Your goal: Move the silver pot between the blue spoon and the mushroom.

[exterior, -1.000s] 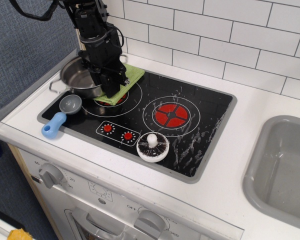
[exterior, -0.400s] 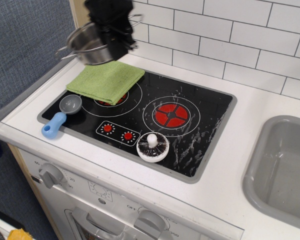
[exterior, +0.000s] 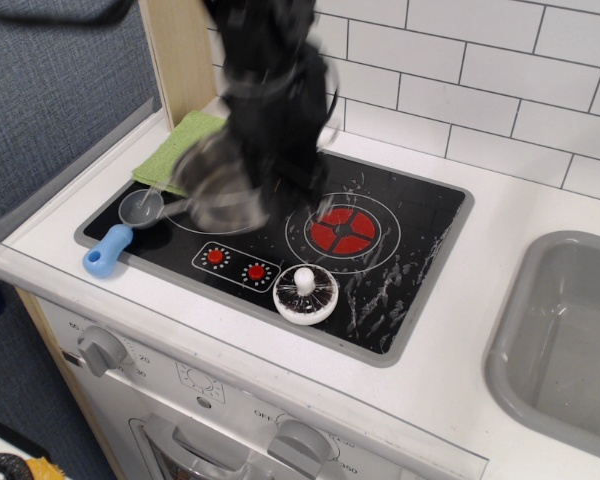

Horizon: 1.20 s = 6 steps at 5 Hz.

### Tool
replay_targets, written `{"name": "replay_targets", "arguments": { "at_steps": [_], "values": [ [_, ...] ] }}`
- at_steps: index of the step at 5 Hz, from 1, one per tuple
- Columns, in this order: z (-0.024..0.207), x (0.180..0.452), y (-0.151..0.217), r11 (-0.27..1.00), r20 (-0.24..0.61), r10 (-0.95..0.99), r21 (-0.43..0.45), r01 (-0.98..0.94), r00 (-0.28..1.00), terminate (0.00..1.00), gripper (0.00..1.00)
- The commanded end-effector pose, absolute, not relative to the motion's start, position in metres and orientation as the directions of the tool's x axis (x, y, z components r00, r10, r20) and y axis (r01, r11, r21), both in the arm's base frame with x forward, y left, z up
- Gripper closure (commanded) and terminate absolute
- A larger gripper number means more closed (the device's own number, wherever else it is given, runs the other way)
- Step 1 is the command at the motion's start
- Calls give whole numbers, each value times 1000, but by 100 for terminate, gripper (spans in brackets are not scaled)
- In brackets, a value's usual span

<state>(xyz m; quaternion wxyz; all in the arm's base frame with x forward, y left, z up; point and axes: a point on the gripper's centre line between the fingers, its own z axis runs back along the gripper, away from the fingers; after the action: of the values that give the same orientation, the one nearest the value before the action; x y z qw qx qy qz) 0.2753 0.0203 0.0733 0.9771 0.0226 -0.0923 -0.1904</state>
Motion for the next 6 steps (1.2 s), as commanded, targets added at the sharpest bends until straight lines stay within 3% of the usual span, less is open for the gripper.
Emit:
{"name": "replay_targets", "arguments": {
  "at_steps": [1,4,5,6],
  "values": [
    [50,239,33,948,101,-309,111,298,946,0,100],
    [27,239,36,944,61,-323,91,317,944,0,100],
    [28,241,36,945,80,-322,82,316,943,0,0],
    [45,240,38,950,137,-313,66,306,940,0,0]
  ]
}}
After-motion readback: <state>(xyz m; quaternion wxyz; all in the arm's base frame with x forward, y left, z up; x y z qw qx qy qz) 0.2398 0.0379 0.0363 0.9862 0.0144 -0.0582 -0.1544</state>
